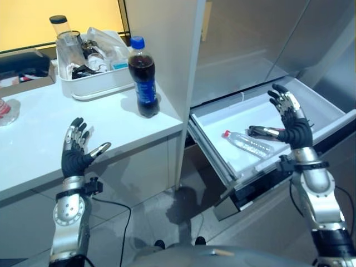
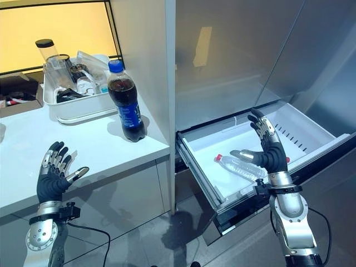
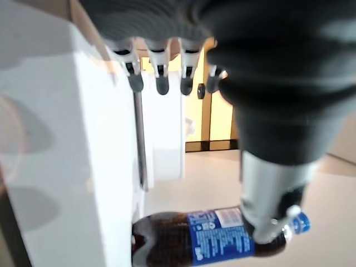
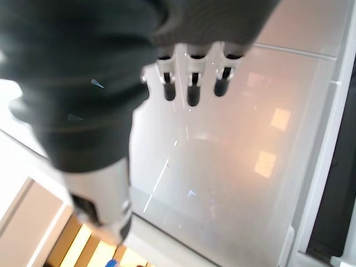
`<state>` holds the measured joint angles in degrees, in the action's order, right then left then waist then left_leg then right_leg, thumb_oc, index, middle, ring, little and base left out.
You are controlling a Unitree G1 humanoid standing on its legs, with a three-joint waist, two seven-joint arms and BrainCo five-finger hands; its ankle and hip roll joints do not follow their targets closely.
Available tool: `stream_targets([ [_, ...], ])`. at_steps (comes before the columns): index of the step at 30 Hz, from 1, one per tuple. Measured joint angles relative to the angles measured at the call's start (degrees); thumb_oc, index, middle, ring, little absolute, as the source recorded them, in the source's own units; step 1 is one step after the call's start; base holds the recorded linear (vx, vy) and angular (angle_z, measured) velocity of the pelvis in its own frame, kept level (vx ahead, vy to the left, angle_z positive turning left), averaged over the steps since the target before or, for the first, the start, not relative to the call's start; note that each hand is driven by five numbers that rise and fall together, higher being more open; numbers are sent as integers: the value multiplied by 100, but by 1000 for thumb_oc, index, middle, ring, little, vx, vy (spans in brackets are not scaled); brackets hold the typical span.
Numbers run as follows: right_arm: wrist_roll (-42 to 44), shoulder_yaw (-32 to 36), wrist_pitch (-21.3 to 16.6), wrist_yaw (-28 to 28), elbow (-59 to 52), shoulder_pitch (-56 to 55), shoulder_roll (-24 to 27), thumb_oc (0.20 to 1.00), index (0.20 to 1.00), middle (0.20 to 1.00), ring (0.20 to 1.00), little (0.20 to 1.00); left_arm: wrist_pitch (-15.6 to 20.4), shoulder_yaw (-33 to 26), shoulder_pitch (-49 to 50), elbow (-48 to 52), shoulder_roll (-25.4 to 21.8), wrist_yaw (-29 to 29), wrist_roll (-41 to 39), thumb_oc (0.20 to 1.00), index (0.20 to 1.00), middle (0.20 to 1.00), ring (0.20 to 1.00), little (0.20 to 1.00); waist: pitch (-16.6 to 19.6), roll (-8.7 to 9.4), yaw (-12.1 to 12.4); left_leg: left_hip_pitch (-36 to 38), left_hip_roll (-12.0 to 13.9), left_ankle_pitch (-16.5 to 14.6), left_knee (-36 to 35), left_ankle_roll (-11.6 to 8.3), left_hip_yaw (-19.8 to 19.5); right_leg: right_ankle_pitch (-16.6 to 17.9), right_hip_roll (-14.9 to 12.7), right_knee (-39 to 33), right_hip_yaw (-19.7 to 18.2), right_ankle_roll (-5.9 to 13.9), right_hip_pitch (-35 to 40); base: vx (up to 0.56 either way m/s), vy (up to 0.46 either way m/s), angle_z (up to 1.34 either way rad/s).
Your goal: Take the drinks into the refrigerator
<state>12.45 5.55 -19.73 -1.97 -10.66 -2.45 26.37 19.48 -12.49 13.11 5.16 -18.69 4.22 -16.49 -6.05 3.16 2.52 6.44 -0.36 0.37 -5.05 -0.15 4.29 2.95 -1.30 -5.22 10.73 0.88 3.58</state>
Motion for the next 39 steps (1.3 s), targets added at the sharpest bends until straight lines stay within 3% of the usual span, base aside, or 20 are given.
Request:
stream_targets([
  [39, 4, -1, 0, 2, 1, 0, -91, 1000, 1000, 1000, 1000, 1000, 1, 5, -361, -339, -11, 208, 3, 1000, 1000, 1000, 1000, 1000, -6, -10, -22, 10, 2, 0, 1, 0, 27, 2, 4, 0, -22, -1, -5, 0, 0, 0],
])
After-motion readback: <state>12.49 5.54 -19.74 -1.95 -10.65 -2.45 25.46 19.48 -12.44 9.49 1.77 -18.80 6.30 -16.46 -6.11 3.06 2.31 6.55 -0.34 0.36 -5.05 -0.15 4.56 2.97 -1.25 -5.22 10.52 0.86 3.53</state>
